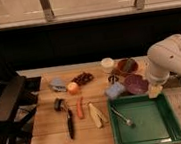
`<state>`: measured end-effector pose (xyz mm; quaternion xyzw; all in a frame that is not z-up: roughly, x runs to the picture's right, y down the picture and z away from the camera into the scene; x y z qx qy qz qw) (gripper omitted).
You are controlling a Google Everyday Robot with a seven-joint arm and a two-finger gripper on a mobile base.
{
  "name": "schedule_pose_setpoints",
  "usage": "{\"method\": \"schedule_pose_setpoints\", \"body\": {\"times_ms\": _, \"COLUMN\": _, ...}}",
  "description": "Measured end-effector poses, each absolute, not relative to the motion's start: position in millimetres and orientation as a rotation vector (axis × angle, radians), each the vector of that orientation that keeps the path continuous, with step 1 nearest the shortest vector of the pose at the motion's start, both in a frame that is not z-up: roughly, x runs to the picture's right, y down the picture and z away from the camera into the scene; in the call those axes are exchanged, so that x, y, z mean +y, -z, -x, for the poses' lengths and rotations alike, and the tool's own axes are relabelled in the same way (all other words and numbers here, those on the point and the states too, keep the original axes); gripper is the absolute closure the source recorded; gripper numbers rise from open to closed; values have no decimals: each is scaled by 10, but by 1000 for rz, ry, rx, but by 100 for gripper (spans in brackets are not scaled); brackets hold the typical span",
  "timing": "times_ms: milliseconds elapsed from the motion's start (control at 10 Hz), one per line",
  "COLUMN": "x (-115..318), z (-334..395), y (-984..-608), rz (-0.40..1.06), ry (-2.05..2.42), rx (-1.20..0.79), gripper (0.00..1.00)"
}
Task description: Place banana in metal cup
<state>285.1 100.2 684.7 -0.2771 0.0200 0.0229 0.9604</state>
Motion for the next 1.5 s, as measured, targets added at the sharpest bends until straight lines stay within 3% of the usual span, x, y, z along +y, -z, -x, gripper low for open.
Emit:
{"method": "schedule_pose_setpoints", "body": {"times_ms": 900, "x": 838, "z": -2683, "y": -6826, "rz": 545, "ry": 62, "rx": -7, "gripper": 35}}
{"method": "schedule_pose_setpoints", "body": {"times_ms": 1500, "x": 659, "z": -1311, "y": -6609, "rz": 486, "ry": 473, "rx": -208, "gripper": 35}}
